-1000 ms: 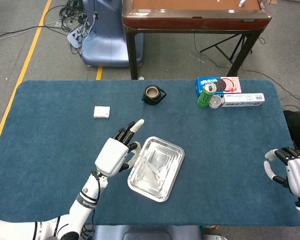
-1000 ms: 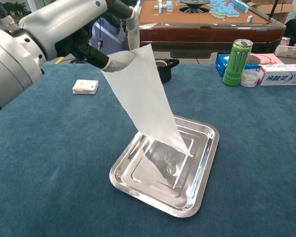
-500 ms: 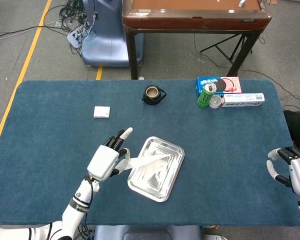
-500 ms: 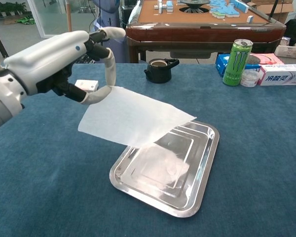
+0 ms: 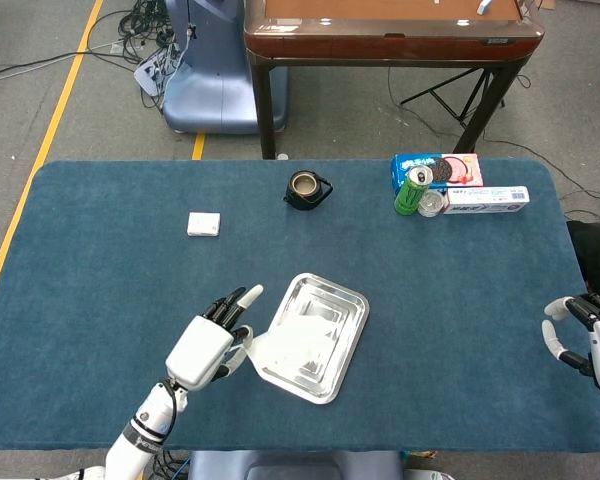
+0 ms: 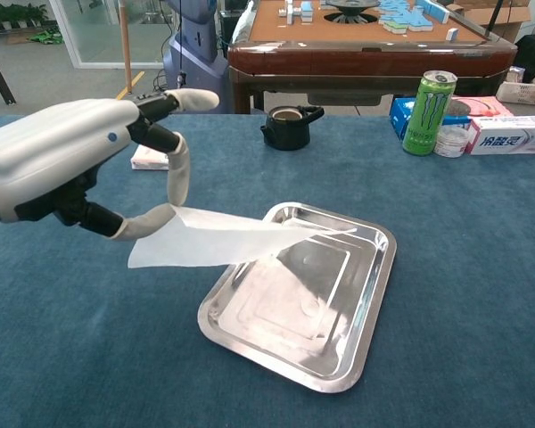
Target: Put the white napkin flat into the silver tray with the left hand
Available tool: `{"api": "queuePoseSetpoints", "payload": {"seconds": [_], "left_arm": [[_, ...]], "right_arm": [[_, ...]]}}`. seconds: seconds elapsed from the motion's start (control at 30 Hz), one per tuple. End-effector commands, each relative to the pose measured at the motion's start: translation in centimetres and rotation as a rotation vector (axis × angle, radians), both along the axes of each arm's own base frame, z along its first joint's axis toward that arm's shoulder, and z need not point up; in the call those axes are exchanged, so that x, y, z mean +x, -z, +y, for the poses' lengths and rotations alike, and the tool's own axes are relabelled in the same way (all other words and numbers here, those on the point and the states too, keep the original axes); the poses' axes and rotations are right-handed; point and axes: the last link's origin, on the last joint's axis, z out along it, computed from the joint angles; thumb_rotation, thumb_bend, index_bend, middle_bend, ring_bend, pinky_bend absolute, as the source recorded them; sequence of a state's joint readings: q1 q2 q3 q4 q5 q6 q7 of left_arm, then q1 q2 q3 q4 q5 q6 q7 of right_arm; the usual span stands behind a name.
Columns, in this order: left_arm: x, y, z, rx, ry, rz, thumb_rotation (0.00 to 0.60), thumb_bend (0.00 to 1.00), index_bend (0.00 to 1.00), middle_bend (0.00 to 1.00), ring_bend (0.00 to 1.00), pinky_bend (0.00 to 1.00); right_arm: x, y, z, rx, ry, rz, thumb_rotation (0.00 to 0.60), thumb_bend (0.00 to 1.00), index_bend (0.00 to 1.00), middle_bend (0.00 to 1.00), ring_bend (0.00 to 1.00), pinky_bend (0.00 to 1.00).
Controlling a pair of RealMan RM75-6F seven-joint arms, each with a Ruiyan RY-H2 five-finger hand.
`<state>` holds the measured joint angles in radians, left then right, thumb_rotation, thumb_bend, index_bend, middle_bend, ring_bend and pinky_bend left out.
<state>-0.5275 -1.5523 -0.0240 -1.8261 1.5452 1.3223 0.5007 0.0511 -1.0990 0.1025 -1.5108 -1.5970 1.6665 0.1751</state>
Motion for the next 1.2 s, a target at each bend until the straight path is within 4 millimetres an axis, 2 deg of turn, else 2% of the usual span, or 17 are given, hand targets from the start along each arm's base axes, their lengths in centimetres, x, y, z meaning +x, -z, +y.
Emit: {"api": "queuePoseSetpoints", "payload": {"seconds": [0.03,0.17,0.3,0.5,0.93,1.2], "left_arm": [[-0.2,0.0,-0.3,-0.023,0.023,0.03,0.6,0.48,0.66,0.05,0.0,0.2],[-0.6,-0.2,-0.1,-0.041,0.048,0.065,0.6,0.48,0.67,0.05,0.0,0.19],[-1.1,-0.3,0.3,-0.054,0.11,0.106,0.6,0.48,0.67,0.05,0.0,0.13],[-1.9,0.0,0.0,-0.049,0.188,0.172,0.6,0.48,0.67,0.03,0.0,0.08],[-2.8,-0.1,-1.3,-0.076,0.264,0.256,0.6,0.48,0.67,0.02,0.0,0.07],[-2.8,0.5,-1.3,-0.051,0.219,0.234,0.6,0.48,0.67,0.02,0.0,0.07]], "right_arm": [[0.0,0.0,0.0,0.0,-0.001,0.002,0.6,0.41,0.51,0.57,0.43,0.46],[0.0,0.1,0.0,0.002,0.0,0.004,0.6,0.41,0.51,0.57,0.43,0.46],[0.0,0.1,0.0,0.003,-0.001,0.004,0.6,0.41,0.51,0.57,0.43,0.46],[0.0,-0.1,0.0,-0.005,0.002,0.0,0.6,0.41,0.51,0.57,0.43,0.46],[-0.1,-0.3,0.0,-0.01,0.004,-0.003,0.6,0.41,0.51,0.57,0.43,0.46],[-0.1,-0.3,0.0,-0.013,0.002,-0.003,0.6,0.41,0.51,0.57,0.43,0.46]]}}
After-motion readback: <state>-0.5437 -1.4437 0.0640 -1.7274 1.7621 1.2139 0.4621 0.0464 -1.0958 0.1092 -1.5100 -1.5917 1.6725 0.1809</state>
